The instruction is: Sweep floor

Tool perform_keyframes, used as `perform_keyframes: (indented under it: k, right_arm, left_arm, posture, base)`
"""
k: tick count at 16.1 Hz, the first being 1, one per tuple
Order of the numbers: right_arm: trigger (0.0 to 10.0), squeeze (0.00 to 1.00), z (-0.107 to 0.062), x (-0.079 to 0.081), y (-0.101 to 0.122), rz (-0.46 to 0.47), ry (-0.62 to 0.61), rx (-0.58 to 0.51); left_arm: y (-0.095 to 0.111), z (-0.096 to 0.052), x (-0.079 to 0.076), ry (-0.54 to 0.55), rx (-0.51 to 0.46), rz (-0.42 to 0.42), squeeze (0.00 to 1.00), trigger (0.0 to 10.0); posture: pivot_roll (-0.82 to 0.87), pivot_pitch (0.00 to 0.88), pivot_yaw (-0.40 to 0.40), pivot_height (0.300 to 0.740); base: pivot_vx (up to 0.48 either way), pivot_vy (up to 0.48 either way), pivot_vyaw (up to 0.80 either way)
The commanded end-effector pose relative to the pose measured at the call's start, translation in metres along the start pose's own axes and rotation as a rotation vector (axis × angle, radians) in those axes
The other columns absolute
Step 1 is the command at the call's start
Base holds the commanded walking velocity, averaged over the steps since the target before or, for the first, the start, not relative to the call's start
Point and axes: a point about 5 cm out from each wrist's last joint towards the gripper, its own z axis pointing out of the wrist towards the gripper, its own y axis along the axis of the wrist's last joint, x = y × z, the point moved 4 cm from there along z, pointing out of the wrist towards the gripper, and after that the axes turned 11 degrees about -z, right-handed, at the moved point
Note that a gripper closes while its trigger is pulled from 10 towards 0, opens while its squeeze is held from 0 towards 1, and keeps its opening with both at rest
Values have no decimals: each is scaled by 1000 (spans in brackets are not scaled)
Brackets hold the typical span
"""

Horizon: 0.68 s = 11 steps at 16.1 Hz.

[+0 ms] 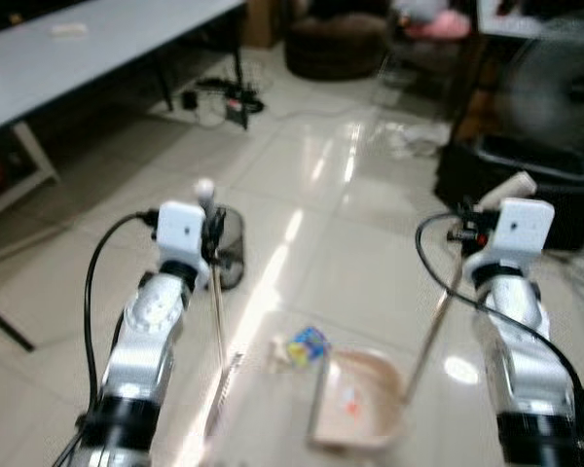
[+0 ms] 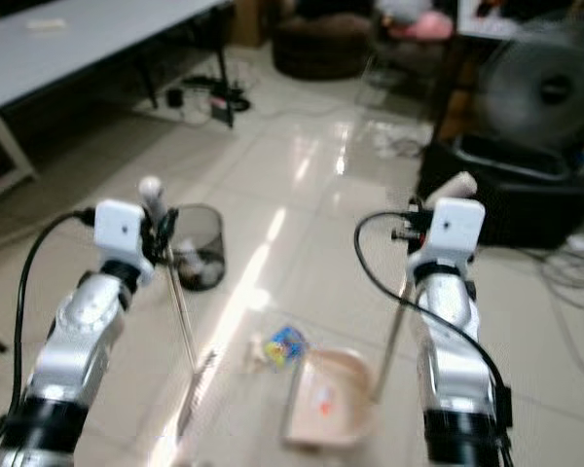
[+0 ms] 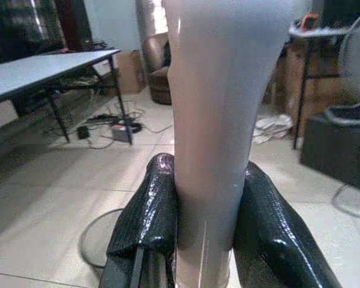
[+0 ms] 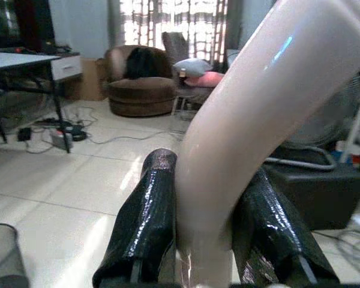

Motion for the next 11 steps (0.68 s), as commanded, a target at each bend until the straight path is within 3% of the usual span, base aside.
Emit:
perform_keyframes:
  k: [1,3,5,11]
  right_arm:
    - [10000,0,0,6,13,29,20,-46]
    - [10000,0,0,8,14,68,31,-46]
    - [10000,0,-1,8,14,66,30,-43]
    - [10000,0,1,8,12,28,21,-41]
  left_arm:
    - [16,3,3,-7,-60,43,0,10000]
    - [20,5,-1,-21,-82,44,0,10000]
    - [20,4,-2,-20,-85,38,0,10000]
    - [21,4,3,-10,-87,44,0,10000]
  posture:
    - [-24,0,28,740]
    - [-26,1,29,740]
    - [-27,3,27,740]
    - [-21,10,28,740]
  base:
    - [0,0,0]
    - [0,0,-244]
    - [0,0,-800]
    - [319,0,0]
